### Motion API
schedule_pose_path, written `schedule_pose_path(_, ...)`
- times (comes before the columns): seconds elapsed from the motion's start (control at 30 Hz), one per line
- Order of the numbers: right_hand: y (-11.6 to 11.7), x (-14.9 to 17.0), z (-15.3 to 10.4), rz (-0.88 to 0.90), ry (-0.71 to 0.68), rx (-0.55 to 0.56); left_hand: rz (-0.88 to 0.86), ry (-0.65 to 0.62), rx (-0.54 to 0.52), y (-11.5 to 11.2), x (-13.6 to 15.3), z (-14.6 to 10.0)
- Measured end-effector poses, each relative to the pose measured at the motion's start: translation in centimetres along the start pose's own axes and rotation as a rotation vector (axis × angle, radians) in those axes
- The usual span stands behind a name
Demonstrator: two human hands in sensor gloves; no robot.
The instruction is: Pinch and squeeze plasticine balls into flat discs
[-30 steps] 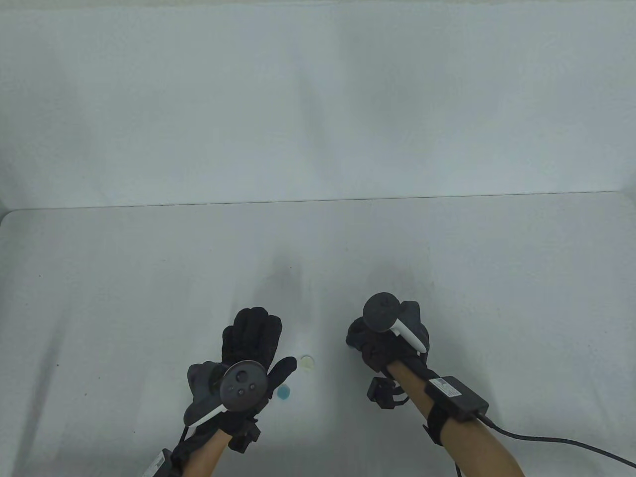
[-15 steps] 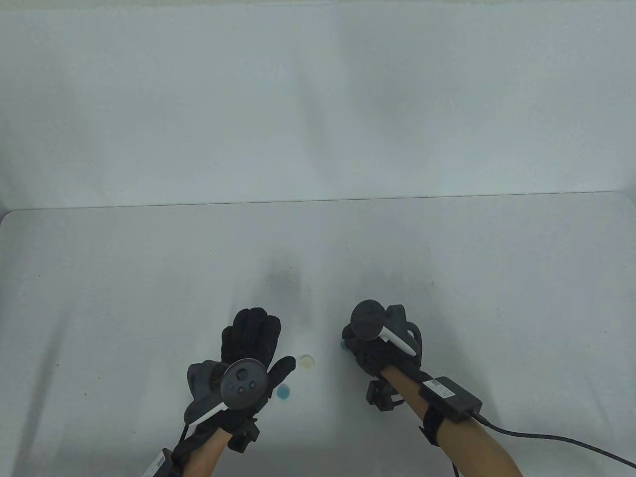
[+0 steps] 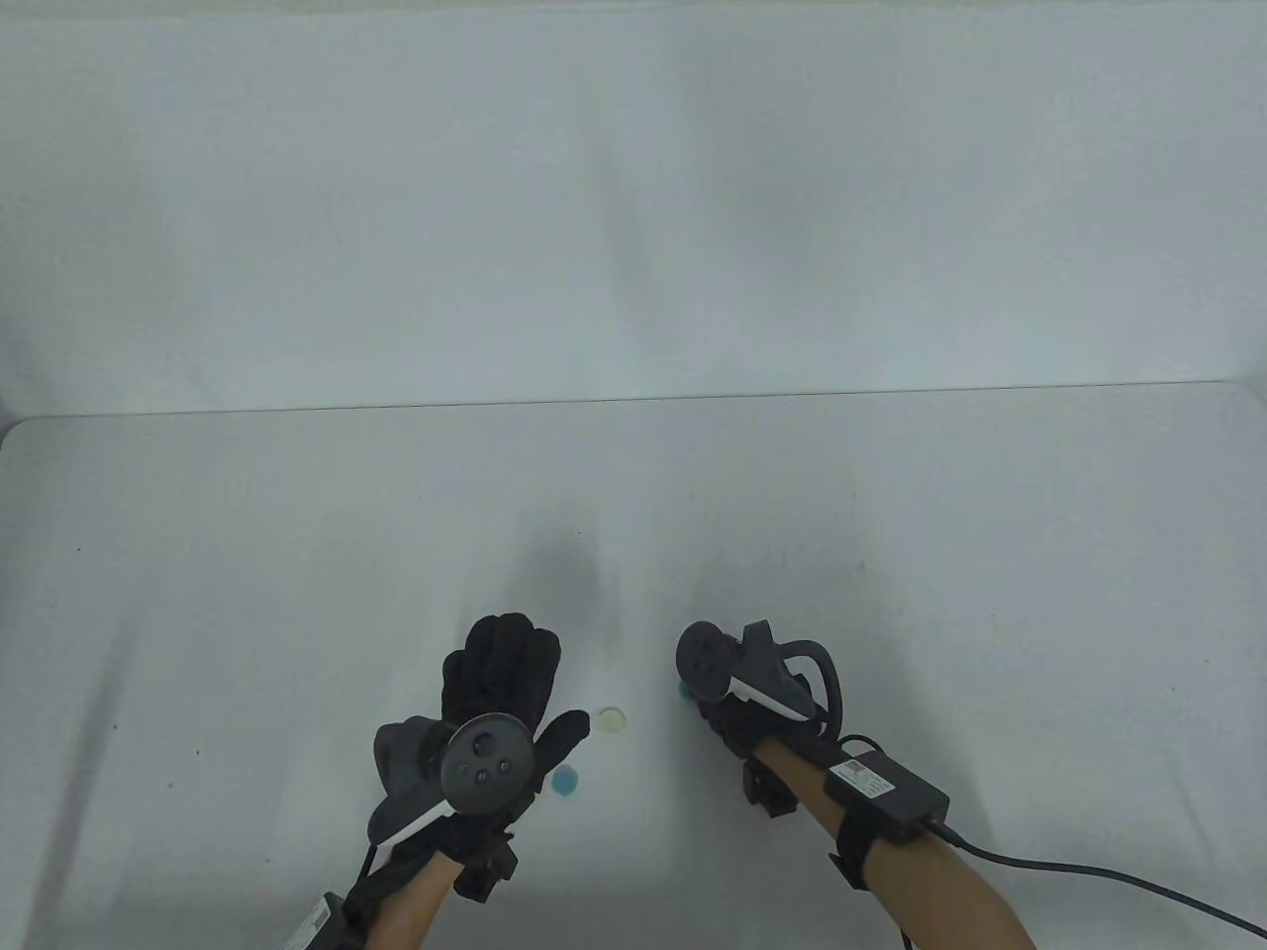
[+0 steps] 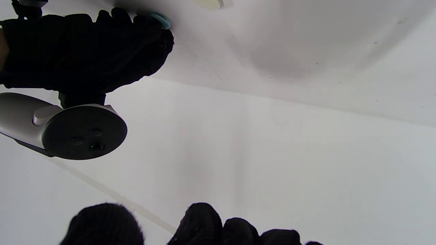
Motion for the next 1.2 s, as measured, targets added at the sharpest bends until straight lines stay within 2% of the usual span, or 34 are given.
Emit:
schedule_pose_path(0.13, -0.2, 0.3, 0.2, 0.032, 0.000, -0.042, -0.004, 0.000, -0.001, 0.0, 0.0, 0.0)
schedule_pose_path(0.27, -2.5, 1.1, -0.4, 0.131, -0.007, -0.055, -0.007, -0.004, -0.005, 0.1, 0.0, 0.0)
schedule_pose_path(0.43, -8.1, 3.4, -3.5, 0.173, -0.060, -0.014, -0.009, -0.009, -0.013, 0.2, 0.0, -0.2)
schedule_pose_path(0.5, -9.6, 4.8, -5.0, 0.166, -0.066, -0.010, -0.010, -0.012, -0.016, 0.2, 0.0, -0.2)
schedule_pose_path(0.6, -10.6, 7.4, -7.5, 0.121, -0.065, -0.012, -0.009, -0.015, -0.018, 0.3, 0.0, -0.2)
schedule_pose_path(0.7, -10.1, 9.7, -9.2, 0.047, -0.042, -0.018, -0.007, -0.018, -0.017, 0.3, -0.1, -0.3)
schedule_pose_path(0.87, -6.5, 13.7, -10.6, -0.081, 0.018, -0.107, -0.003, -0.017, -0.012, 0.2, -0.1, -0.3)
schedule_pose_path(0.97, -4.6, 14.8, -10.8, -0.113, 0.016, -0.135, -0.002, -0.017, -0.011, 0.2, -0.1, -0.3)
schedule_pose_path(1.07, -2.5, 15.7, -11.0, -0.159, 0.029, -0.208, -0.002, -0.019, -0.008, 0.2, -0.1, -0.3)
schedule_pose_path(1.2, -0.9, 16.1, -10.9, -0.208, 0.022, -0.251, -0.002, -0.021, -0.008, 0.1, -0.2, -0.3)
Point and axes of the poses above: the tracker on the back of each hand, its own x axis roughly to the little-finger side, its own z axis roughly from the wrist to the fingertips, y = z × x, the point moved 5 cm from there along z, roughly from the wrist to the fingertips, and after that the axes turned 7 degrees about y, right-handed, at the moved point
